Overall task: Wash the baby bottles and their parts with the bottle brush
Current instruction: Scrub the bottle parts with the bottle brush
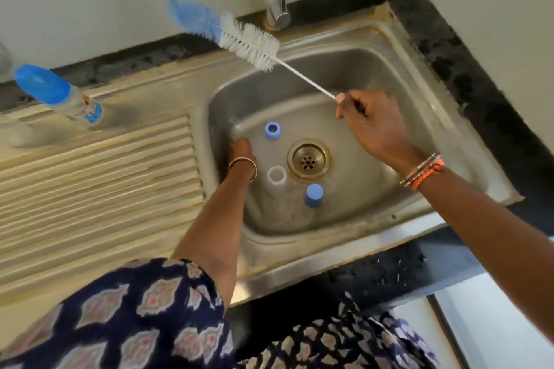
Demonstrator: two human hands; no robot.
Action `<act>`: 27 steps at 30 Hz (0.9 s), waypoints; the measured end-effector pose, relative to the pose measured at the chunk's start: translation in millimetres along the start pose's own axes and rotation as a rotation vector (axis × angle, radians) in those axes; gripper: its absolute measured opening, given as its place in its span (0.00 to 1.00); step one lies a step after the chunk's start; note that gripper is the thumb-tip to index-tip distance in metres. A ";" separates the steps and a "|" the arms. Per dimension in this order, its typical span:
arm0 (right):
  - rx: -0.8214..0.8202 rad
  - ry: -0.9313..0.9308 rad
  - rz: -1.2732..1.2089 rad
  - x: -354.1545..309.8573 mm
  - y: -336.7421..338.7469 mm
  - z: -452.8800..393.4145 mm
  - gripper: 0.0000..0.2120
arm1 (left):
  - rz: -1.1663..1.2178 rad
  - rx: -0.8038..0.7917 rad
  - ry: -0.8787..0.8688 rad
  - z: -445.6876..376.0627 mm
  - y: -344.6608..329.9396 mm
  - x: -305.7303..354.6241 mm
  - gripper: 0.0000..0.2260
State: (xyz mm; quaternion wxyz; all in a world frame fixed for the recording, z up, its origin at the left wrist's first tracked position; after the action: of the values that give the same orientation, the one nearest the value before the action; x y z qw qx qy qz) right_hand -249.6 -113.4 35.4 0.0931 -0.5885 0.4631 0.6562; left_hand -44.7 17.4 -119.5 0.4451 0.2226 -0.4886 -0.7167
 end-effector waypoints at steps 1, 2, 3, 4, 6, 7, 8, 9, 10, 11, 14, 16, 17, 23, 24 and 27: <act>-0.003 0.003 0.016 0.5 0.9 -1.4 0.18 | -0.039 -0.034 -0.001 1.3 -3.4 3.6 0.13; 0.003 0.008 0.025 0.9 0.5 -2.5 0.18 | -0.090 -0.048 -0.029 -2.3 -8.4 5.3 0.13; 0.013 0.014 0.043 1.6 -0.6 -3.3 0.18 | -0.124 -0.041 -0.052 -4.8 -12.0 7.9 0.14; 0.019 0.017 0.066 2.7 -1.7 -3.9 0.19 | -0.141 -0.038 -0.064 -7.9 -14.2 12.2 0.15; 0.025 0.009 0.087 5.7 -2.0 -4.3 0.20 | -0.174 -0.090 -0.051 -5.5 -12.7 20.5 0.17; 0.029 -0.001 0.083 8.0 -1.1 -4.1 0.20 | -0.186 -0.102 -0.046 -5.7 -12.2 23.5 0.19; 0.036 -0.009 0.080 9.9 0.3 -3.3 0.20 | -0.186 -0.103 -0.043 -5.3 -10.8 25.4 0.21; 0.043 -0.015 0.085 11.8 1.7 -2.0 0.20 | -0.207 -0.106 -0.052 -4.8 -9.2 27.3 0.22; 0.047 -0.016 0.094 13.6 3.6 -0.5 0.20 | -0.212 -0.089 -0.057 -3.6 -5.5 28.1 0.23; 0.048 -0.018 0.102 15.3 5.8 0.6 0.20 | -0.202 -0.060 -0.065 -2.1 -0.4 28.7 0.22; 0.035 -0.032 0.130 18.7 15.0 6.4 0.21 | -0.136 0.058 -0.126 8.3 17.3 32.4 0.18; 0.034 -0.039 0.157 21.3 23.0 11.7 0.21 | -0.112 0.140 -0.237 23.1 30.0 41.5 0.16; 0.033 -0.042 0.175 21.9 27.7 15.7 0.21 | -0.122 0.159 -0.312 32.9 34.2 46.7 0.16; -0.021 -0.087 0.191 27.3 52.9 38.0 0.19 | -0.455 0.029 -0.818 85.3 18.5 78.7 0.21; -0.035 -0.089 0.194 28.7 57.1 39.9 0.19 | -0.558 0.012 -0.867 90.8 10.4 82.8 0.23; -0.052 -0.092 0.214 33.5 67.0 46.4 0.19 | -0.761 -0.095 -0.913 103.6 -10.8 90.7 0.27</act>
State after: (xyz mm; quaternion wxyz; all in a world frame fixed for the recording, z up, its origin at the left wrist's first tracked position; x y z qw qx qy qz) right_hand -335.8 -131.4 34.4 0.0286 -0.5070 0.5013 0.7005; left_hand -173.1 -6.8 -74.9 -0.0885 0.0310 -0.4838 -0.8702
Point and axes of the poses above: each hand's wrist, its own z-axis away from the middle knuckle, its own y-axis out of the back of the hand, x = y × z, the point moved 1 cm from there along -z, towards the middle knuckle, and after that the axes turned 15 degrees about -z, right-handed, at the moved point
